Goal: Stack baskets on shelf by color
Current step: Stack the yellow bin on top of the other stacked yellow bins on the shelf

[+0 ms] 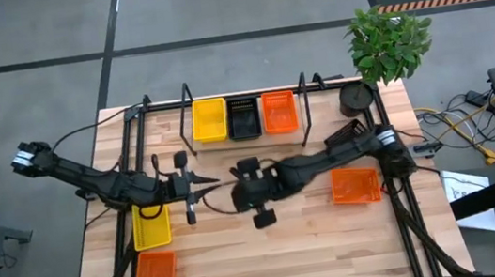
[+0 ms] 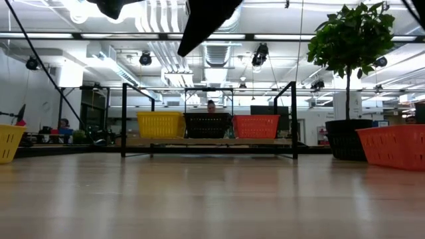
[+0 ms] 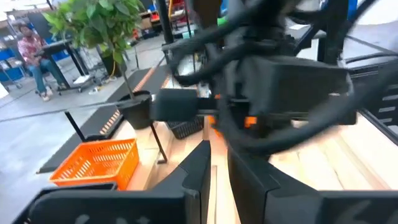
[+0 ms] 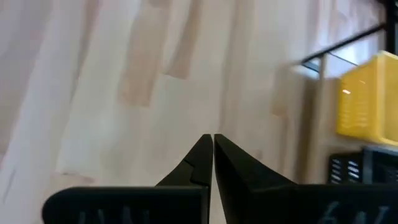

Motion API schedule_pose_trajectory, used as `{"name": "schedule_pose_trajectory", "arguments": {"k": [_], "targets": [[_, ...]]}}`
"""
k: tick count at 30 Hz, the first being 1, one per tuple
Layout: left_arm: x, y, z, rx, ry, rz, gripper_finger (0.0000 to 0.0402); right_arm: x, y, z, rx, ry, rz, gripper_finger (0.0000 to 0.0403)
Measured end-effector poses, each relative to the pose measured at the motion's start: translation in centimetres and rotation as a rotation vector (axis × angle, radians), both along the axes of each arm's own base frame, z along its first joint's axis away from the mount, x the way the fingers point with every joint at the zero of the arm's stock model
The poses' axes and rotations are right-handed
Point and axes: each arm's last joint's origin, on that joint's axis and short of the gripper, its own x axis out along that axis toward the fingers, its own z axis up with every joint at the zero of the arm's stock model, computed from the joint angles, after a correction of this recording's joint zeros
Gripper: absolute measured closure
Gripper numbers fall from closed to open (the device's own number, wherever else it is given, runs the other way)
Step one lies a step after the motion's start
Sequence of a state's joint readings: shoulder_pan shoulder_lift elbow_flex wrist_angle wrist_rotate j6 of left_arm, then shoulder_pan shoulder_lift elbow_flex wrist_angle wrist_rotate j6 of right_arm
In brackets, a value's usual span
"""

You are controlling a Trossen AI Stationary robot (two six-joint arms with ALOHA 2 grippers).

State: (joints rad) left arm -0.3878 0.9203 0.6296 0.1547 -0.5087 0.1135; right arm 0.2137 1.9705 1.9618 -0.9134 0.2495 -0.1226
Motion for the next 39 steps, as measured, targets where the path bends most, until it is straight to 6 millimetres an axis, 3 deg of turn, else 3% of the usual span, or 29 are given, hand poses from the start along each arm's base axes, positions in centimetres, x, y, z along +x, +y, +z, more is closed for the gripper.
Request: {"name": "schedule_pose_trajectory", "arguments": {"k": [3,8,17,27,33,39], "targets": [[0.2,-0.1,-0.2,0.0,0.007,0.001,0.0363,-1.3,0.4,-0.6,0.018,-0.093,0.019,0.0394],[0.5,-0.2,-0.5,-0.023,0.019,0.004,0.0363,-4.1,-0.4,0.1,0.026,-0.329,0.056,0.0394],[1.3,-0.7,-1.7,-0.183,0.06,0.025,0.0363,-9.4,-1.5,-2.9,0.062,-0.643,0.173,0.0394],[3.1,-2.9,-3.6,-0.505,0.184,-0.051,0.0363,-14.5,-2.4,-5.7,0.139,-0.704,0.245,0.0394],[3.8,-3.8,-4.7,-0.603,0.311,-0.003,0.0363,-16.0,-2.6,-6.4,0.153,-0.814,0.304,0.0394],[4.0,-4.5,-4.9,-0.713,0.587,0.129,0.0363,-16.4,-2.7,-6.4,0.15,-0.817,0.306,0.0394]]}}
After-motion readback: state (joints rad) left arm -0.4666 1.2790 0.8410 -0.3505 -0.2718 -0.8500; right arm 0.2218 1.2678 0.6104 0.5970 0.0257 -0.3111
